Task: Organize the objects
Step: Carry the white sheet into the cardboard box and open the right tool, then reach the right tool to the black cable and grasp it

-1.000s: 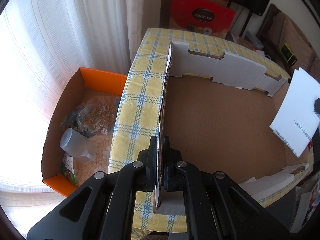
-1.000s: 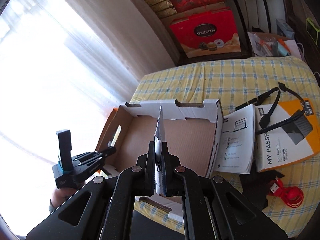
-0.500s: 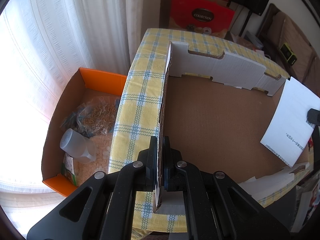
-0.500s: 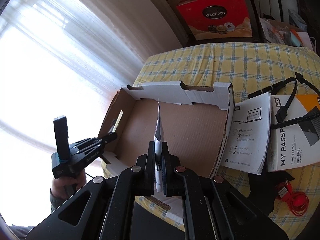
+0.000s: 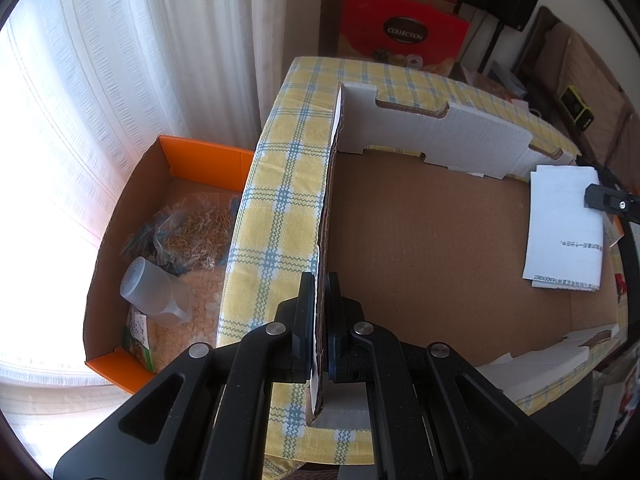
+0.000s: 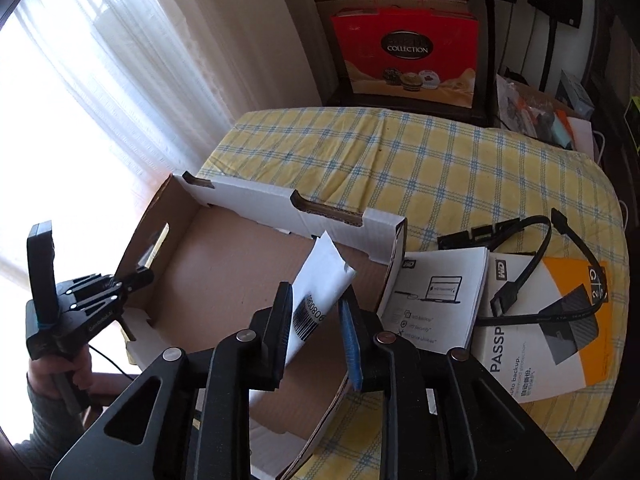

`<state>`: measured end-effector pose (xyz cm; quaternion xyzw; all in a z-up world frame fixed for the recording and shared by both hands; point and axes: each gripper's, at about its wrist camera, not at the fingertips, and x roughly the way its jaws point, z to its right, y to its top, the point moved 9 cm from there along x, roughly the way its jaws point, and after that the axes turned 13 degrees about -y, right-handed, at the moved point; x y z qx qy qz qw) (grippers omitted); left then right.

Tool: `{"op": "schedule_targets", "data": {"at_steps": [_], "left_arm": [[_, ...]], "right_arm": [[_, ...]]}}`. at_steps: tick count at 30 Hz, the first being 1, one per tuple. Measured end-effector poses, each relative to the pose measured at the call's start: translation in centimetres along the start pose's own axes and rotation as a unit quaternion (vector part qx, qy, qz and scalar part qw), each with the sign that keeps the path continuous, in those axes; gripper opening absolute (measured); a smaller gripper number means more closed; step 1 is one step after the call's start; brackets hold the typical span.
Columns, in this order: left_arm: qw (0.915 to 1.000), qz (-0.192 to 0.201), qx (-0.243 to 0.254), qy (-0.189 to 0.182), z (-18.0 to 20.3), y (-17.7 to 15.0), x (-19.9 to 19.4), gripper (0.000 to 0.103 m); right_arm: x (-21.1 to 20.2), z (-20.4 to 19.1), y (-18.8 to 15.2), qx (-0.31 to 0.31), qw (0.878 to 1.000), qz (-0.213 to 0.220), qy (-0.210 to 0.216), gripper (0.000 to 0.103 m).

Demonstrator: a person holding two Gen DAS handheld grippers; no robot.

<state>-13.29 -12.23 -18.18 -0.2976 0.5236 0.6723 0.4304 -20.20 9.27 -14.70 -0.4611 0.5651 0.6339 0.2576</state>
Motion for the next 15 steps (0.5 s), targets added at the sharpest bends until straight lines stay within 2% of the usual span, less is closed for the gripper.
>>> {"op": "schedule_targets", "data": {"at_steps": [7,15], "left_arm": [[1.0,-0.001,0.001,0.001,0.0,0.0,0.0,0.004],[1.0,-0.001,0.002,0.001,-0.1,0.0,0.0,0.004]], "right_arm": [[-0.8,1.1,0.5,0.007,0.999,0.02,-0.026,0.033],[-4.1,4.3,-0.2,0.039,0.998,0.035,-0.047,0.034]]}}
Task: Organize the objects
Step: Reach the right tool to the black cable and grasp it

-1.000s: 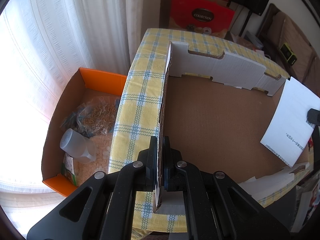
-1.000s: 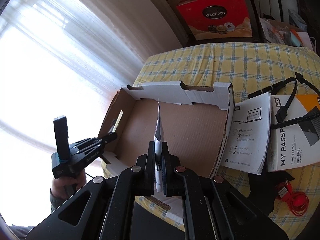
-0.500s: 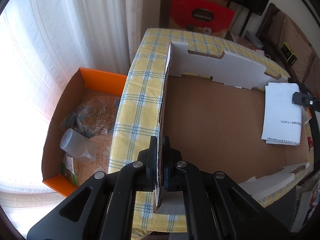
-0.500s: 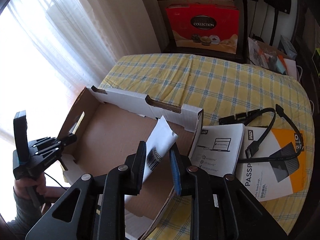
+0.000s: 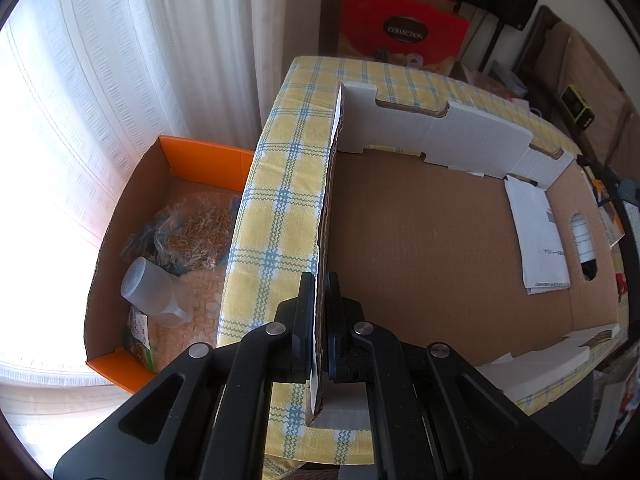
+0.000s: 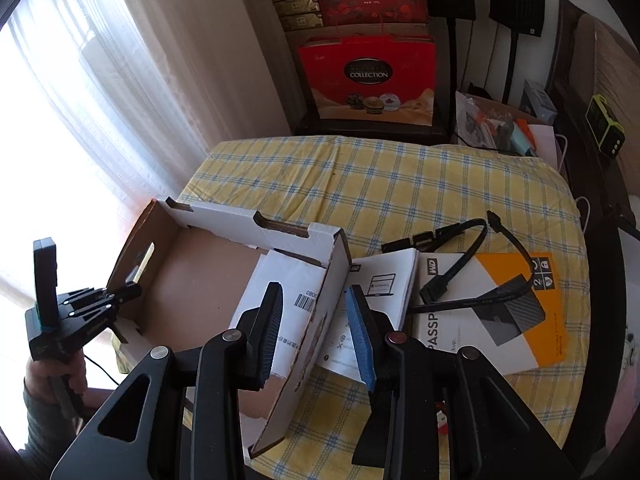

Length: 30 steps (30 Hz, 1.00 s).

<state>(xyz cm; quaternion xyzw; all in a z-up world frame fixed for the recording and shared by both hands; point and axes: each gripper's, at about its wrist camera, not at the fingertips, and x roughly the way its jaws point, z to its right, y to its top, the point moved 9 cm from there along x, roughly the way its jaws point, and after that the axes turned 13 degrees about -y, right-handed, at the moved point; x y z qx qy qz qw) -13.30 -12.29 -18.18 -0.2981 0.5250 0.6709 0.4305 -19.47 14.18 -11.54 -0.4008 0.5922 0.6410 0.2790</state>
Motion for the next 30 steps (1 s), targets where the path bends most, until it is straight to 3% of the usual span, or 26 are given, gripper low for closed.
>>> {"op": "schedule_targets", "data": {"at_steps": [4,9,15,30], "left_arm": [[1.0,0.0,0.0,0.0,0.0,0.0,0.0,0.005],[1.0,0.001,0.0,0.0,-0.1,0.0,0.0,0.005],[1.0,0.001,0.001,0.003,-0.2,0.0,0.1,0.005],[1.0,0.0,-0.002,0.008,-0.2,0.0,0.2,0.005]], "right_arm": [[-1.6,3.3,-0.2,0.022,1.0,0.005,-0.019,0.04],[-2.6,8.4,-0.8,0.056,0.996,0.002,-0.063,0.04],[-3.1,12.7,-1.3,0.102,0.992,0.001,-0.077,0.04],[2.4,13.9,0.5,0.171,0.982,-0.02,-0.071,0.041]]}}
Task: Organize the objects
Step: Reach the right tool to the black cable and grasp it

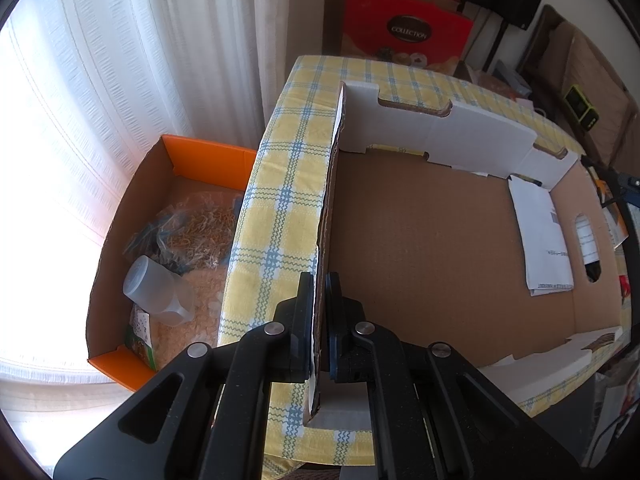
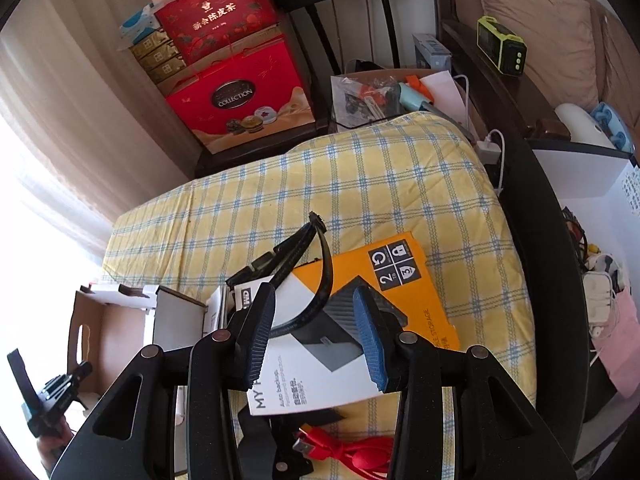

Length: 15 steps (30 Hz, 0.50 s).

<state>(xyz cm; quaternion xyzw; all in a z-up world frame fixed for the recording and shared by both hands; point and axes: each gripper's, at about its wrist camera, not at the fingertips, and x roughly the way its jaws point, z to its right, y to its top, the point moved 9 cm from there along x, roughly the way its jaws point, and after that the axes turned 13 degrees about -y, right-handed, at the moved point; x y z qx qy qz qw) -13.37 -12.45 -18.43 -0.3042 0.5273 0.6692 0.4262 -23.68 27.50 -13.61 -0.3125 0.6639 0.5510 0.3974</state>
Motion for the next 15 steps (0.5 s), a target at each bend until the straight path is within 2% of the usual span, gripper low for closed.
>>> {"op": "schedule_targets", "data": {"at_steps": [2,3,4,5,6,10,15], "left_arm": [[1.0,0.0,0.001,0.001,0.0,0.0,0.0,0.005],[1.0,-0.001,0.001,0.0,-0.1,0.0,0.0,0.005],[1.0,-0.001,0.0,0.0,0.0,0.0,0.0,0.005],[1.0,-0.001,0.0,-0.001,0.0,0.0,0.1,0.005],[1.0,-0.001,0.0,0.0,0.0,0.0,0.1,0.005],[1.0,-0.001,-0.001,-0.001,0.0,-0.1,0.2,0.005],[1.0,-0.002,-0.002,-0.002,0.1,-0.1,0.3,0.005]], "right_arm": [[0.7,0.0,0.2,0.009,1.0,-0.006,-0.001,0.041],[1.1,-0.1,0.3,0.01,1.0,-0.01,-0.003,0.037],[1.5,-0.2,0.4,0.011,1.0,-0.014,-0.004,0.024],[1.7,-0.3,0.4,0.011,1.0,-0.019,0.0,0.017],[1.9,-0.4,0.4,0.013,1.0,-0.023,0.002,0.015],[1.3,-1.0,1.0,0.01,1.0,-0.006,0.016,0.009],[-0.9,-2.4,1.8,-0.001,0.999,0.021,0.033,0.006]]}}
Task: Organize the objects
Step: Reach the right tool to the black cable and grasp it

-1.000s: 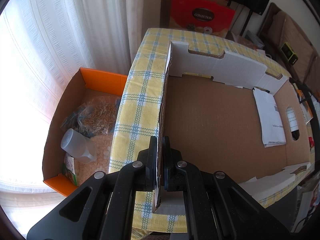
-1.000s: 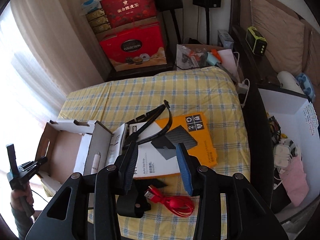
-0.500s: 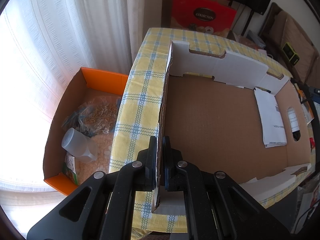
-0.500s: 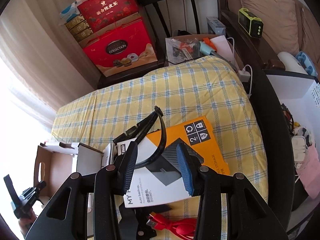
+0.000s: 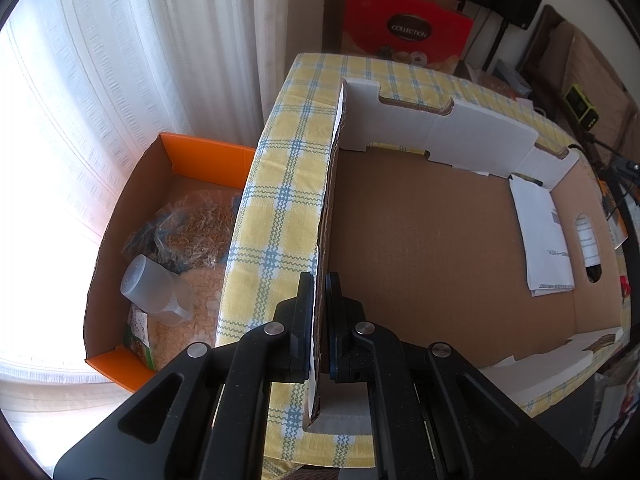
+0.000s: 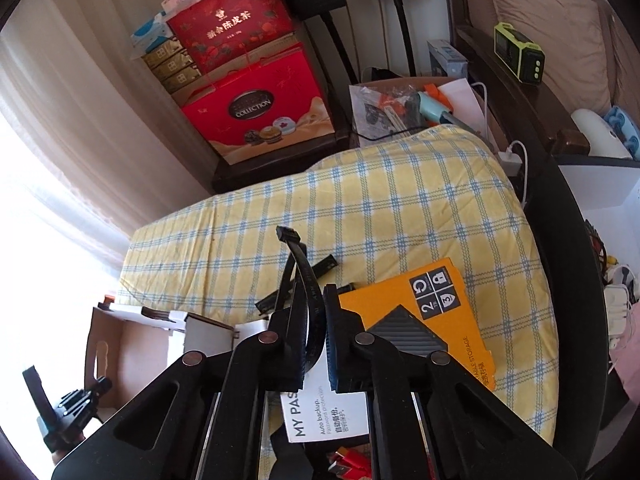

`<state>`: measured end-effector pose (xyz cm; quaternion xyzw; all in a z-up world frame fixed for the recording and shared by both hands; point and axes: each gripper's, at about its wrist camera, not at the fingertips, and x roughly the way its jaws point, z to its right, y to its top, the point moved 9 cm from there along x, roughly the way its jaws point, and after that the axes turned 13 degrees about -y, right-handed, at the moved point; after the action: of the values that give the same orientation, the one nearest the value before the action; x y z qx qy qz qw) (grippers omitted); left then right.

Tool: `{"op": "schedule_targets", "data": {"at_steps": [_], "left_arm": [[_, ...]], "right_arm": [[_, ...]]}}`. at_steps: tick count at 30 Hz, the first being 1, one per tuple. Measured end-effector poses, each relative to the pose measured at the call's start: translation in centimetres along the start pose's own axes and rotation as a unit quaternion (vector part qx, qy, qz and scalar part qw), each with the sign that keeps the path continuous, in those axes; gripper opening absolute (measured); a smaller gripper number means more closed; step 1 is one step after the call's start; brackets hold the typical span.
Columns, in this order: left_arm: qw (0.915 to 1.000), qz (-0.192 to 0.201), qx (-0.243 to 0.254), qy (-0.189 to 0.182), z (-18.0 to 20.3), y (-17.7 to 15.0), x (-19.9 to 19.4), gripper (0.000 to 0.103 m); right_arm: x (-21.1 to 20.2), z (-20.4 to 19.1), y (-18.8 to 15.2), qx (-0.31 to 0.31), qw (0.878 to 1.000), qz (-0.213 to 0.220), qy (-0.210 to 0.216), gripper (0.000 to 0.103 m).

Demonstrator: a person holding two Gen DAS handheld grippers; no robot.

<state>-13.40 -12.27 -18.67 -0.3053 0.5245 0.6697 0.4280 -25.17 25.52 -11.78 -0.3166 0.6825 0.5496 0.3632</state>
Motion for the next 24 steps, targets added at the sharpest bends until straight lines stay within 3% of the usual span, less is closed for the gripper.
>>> {"op": "schedule_targets", "data": {"at_steps": [15,24], "left_arm": [[1.0,-0.001,-0.001,-0.002,-0.1,0.0,0.2,0.005],[1.0,-0.001,0.0,-0.002,-0.1,0.0,0.2,0.005]], "right_arm": [[-9.0,-4.7,2.7,-0.04,0.995,0.084,0.039,0.006],[-13.6,-9.0,1.1,-0.088,0.988,0.089,0.092,0.006]]}}
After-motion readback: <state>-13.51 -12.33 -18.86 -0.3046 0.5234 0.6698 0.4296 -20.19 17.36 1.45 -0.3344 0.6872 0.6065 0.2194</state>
